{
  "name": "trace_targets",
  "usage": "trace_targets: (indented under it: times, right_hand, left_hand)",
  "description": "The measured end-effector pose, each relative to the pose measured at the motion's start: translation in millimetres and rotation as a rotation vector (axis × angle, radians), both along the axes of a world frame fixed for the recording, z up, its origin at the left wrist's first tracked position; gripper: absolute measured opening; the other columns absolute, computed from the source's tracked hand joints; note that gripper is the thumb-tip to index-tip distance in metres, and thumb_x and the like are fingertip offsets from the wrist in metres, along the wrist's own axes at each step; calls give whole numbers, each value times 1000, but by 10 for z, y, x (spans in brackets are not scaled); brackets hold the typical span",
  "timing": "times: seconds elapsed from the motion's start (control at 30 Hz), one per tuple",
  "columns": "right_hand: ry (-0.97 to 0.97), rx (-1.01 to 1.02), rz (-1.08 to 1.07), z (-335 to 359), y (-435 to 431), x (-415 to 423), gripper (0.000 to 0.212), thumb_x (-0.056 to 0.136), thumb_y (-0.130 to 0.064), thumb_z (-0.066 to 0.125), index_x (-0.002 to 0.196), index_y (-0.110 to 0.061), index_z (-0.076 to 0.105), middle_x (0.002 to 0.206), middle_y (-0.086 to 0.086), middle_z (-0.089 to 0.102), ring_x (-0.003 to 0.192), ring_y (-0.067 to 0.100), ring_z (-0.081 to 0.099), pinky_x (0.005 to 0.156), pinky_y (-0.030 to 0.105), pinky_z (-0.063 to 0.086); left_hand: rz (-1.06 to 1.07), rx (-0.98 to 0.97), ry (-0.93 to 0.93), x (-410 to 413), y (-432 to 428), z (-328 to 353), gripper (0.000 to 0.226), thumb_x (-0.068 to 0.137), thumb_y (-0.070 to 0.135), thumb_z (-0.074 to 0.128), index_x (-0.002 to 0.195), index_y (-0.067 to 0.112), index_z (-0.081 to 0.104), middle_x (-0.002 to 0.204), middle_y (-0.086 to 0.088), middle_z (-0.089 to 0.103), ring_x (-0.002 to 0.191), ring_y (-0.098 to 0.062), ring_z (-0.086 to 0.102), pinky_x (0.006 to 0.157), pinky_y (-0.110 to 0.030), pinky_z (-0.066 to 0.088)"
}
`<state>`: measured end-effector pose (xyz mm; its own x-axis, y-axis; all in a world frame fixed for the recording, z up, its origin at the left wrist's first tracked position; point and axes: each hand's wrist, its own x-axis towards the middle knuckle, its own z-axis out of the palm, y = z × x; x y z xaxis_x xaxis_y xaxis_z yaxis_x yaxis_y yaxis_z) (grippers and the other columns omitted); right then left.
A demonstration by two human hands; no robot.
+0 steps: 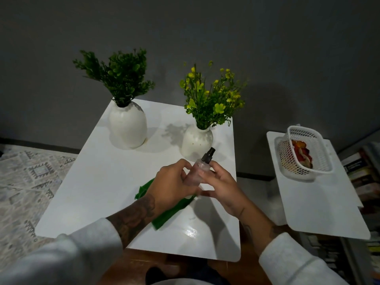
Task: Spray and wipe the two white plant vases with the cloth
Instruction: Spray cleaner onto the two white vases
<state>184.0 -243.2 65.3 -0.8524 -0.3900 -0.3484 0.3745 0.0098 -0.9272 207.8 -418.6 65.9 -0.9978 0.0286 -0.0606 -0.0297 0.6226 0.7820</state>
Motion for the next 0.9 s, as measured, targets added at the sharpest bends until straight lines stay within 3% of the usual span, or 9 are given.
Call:
trace_targets:
  times: [0.17,0.27,0.37,0.47,0.6,0.8,0.9]
  right_hand:
    - [-6,0,-1,-38,72,-74,29,91,-37,62,119,-29,60,114,6,70,108,23,67,88,56,54]
    - [-8,-16,-26,-53,130,-115,31,91,-38,62,121,-35,57,117,2,69,111,21,65,84,49,58]
    - [-1,-47,-72,-68,192,-166,32,90,-43,64,121,-44,54,118,-2,69,110,17,66,75,37,58]
    - [9,-52,-104,-97,248,-227,33,90,-46,63,121,-43,52,117,-1,70,109,17,67,74,36,58]
    - [-24,-63,-145,-167,401,-358,41,90,-44,63,127,-49,45,116,2,70,107,21,68,73,36,57]
    - [-109,-119,-201,-252,612,-599,51,86,-36,65,125,-60,42,111,16,70,102,28,69,70,42,56]
    - [-45,-16,-230,-274,673,-710,52,85,-37,59,127,-60,41,115,8,67,100,24,69,70,46,59]
  left_hand:
    - [22,-48,-28,-72,112,38,52,52,67,73,91,39,51,62,16,64,59,9,59,51,-15,40]
    - [42,-88,-20,-124,205,48,44,64,66,67,92,35,52,65,13,63,58,2,60,51,-16,39]
    - [41,-220,55,-171,296,35,45,62,54,73,92,33,47,76,12,58,63,-1,54,52,-17,37]
    - [28,-230,76,-222,387,11,47,60,51,74,91,34,42,80,12,54,65,-4,52,51,-19,37]
    - [-5,-66,17,-317,471,-18,52,58,66,74,91,37,47,79,14,58,71,1,58,51,-12,42]
    - [-33,219,-101,-410,657,-36,47,56,54,84,92,37,59,87,17,67,75,-1,67,58,-13,50]
    - [-11,244,-160,-531,753,-24,50,53,55,86,92,34,63,89,12,68,75,-2,67,65,-15,53]
